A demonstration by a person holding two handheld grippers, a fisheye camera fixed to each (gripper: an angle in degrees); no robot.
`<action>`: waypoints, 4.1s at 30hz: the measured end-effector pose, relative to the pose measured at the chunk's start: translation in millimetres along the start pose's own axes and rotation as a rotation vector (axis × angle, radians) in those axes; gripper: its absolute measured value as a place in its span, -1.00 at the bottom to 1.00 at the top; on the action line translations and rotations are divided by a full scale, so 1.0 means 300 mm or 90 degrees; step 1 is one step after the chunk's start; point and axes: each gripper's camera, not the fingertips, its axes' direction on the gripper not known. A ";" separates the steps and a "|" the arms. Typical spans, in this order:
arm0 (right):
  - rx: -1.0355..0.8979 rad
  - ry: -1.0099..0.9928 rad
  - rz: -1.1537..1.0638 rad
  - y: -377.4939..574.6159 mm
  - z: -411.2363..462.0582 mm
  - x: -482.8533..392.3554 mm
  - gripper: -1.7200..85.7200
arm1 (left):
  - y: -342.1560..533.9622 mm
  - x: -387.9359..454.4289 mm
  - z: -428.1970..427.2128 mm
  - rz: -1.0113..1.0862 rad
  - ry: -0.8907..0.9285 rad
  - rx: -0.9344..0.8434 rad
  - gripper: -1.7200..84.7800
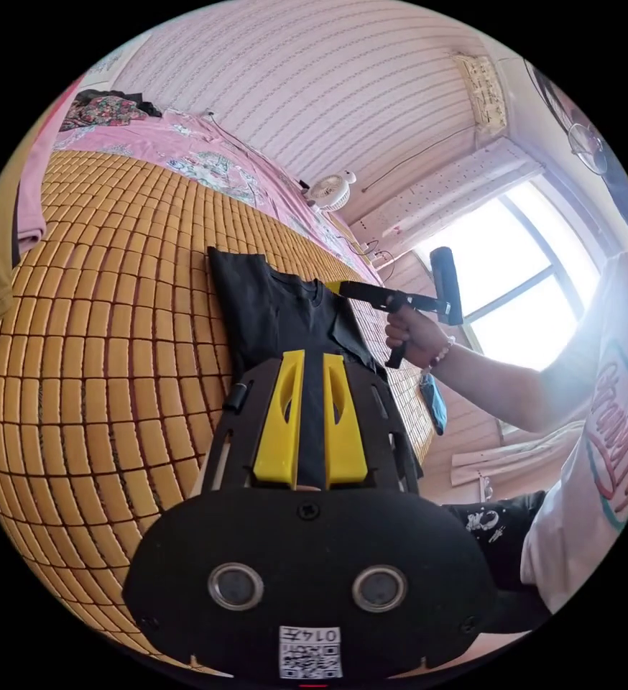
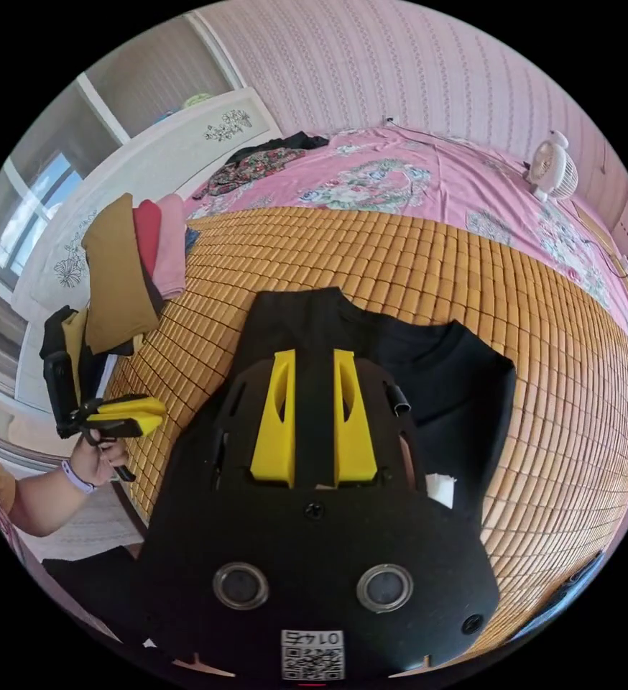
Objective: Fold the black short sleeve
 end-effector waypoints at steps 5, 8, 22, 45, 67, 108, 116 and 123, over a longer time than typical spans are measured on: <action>-0.039 0.021 0.066 0.077 -0.058 0.230 -0.77 | -0.059 -0.046 0.009 -0.015 -0.072 -0.040 -0.85; -0.018 0.072 0.101 0.096 -0.099 0.342 -0.77 | -0.135 -0.105 0.015 -0.037 -0.122 -0.035 -0.84; -0.032 0.048 0.159 -0.084 -0.053 0.734 -0.86 | -0.493 -0.230 0.268 -0.046 -0.176 -0.183 -0.84; 0.029 -0.029 0.189 -0.275 -0.287 0.809 -0.94 | -0.751 -0.218 0.319 -0.055 -0.221 -0.129 -0.98; -0.220 -0.069 0.201 0.683 -0.508 0.286 -0.93 | 0.086 -0.069 0.103 -0.160 -0.019 -0.272 -0.98; -0.199 -0.041 -0.110 -0.139 -0.156 -0.135 -0.98 | 0.201 0.428 0.936 0.173 -0.095 -0.351 -0.97; -0.196 0.063 0.147 0.424 -0.636 0.219 -0.77 | 0.222 0.489 1.001 0.244 0.015 -0.340 -0.76; -0.200 -0.031 0.333 0.667 -0.795 0.396 -0.82 | 0.246 0.583 1.134 0.299 0.035 -0.337 -0.65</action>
